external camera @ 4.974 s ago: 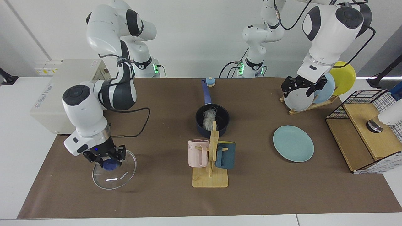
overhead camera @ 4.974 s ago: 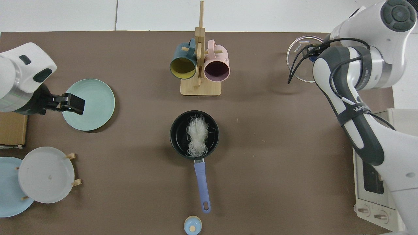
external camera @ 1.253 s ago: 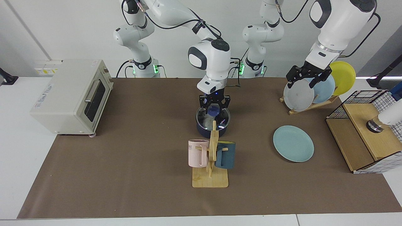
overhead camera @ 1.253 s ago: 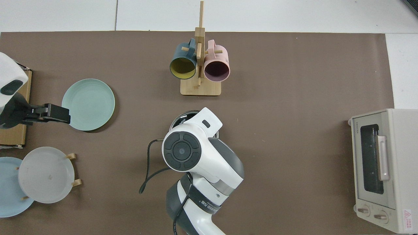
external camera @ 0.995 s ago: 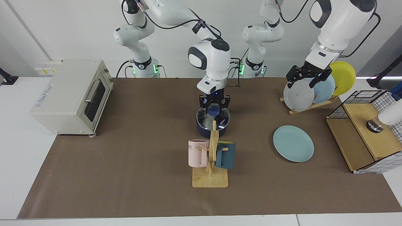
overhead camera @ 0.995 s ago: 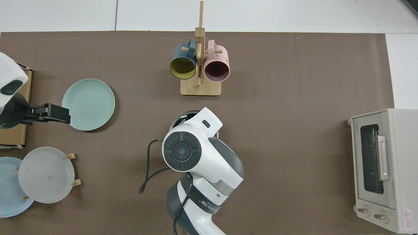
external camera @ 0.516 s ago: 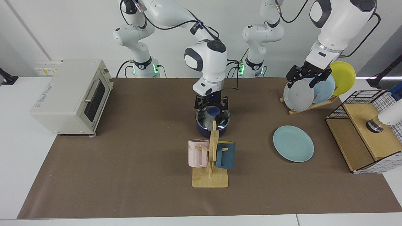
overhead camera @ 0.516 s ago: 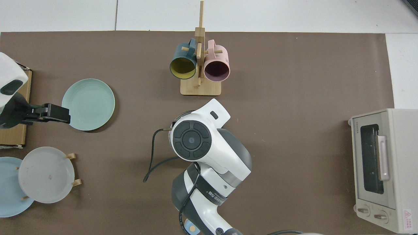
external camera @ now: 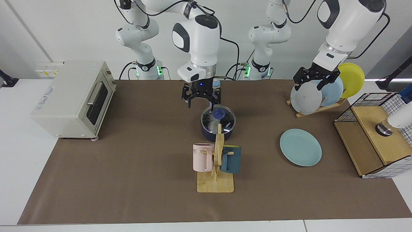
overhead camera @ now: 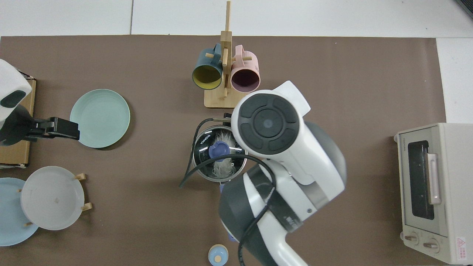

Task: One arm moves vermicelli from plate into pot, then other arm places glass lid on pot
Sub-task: 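Open the right gripper and lift it off the lid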

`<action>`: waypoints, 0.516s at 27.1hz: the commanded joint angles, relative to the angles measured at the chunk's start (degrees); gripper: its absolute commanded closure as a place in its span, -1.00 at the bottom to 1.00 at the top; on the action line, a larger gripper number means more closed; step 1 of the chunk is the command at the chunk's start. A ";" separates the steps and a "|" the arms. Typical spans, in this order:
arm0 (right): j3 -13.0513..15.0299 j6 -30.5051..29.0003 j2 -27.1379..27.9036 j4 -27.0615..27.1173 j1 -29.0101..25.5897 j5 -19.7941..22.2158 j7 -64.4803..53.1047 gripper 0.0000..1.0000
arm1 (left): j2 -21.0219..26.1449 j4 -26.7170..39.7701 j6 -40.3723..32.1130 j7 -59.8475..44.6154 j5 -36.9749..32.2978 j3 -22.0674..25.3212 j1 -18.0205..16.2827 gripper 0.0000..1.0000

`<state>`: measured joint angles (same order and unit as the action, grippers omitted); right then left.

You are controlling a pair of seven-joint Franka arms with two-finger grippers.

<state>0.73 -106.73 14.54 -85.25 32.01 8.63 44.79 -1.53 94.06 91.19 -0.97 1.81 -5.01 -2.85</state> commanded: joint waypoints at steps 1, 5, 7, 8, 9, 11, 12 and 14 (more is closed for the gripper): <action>-0.29 5.82 -5.31 -1.23 -6.07 -1.86 -8.38 -1.00 | -1.37 1.30 0.57 0.70 -0.67 0.00 -0.22 -1.00; -0.29 7.58 -7.68 -1.32 -10.99 -1.86 -14.54 -1.00 | -1.37 1.30 0.57 0.70 -0.67 0.00 -0.22 -1.00; -0.38 7.85 -8.47 -1.32 -13.72 -1.95 -17.00 -1.00 | -1.37 1.30 0.57 0.70 -0.67 0.00 -0.22 -1.00; -0.29 8.37 -8.74 -1.32 -14.69 -1.86 -18.32 -1.00 | -1.37 1.30 0.57 0.70 -0.67 0.00 -0.22 -1.00; -0.29 9.07 -8.74 -1.23 -15.74 -1.77 -19.63 -1.00 | -1.37 1.30 0.57 0.70 -0.67 0.00 -0.22 -1.00; -0.29 9.95 -8.74 -1.05 -16.80 -1.16 -21.75 -1.00 | -1.37 1.30 0.57 0.70 -0.67 0.00 -0.22 -1.00; -0.21 10.39 -8.74 -1.05 -17.33 -1.33 -22.11 -1.00 | -1.37 1.30 0.57 0.70 -0.67 0.00 -0.22 -1.00; -0.29 11.01 -8.57 -1.14 -19.08 -2.12 -22.28 -1.00 | -1.37 1.30 0.57 0.70 -0.67 0.00 -0.22 -1.00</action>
<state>1.29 -97.34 6.37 -85.38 16.05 7.93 25.10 -1.53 94.06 91.19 -0.97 1.81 -5.01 -2.85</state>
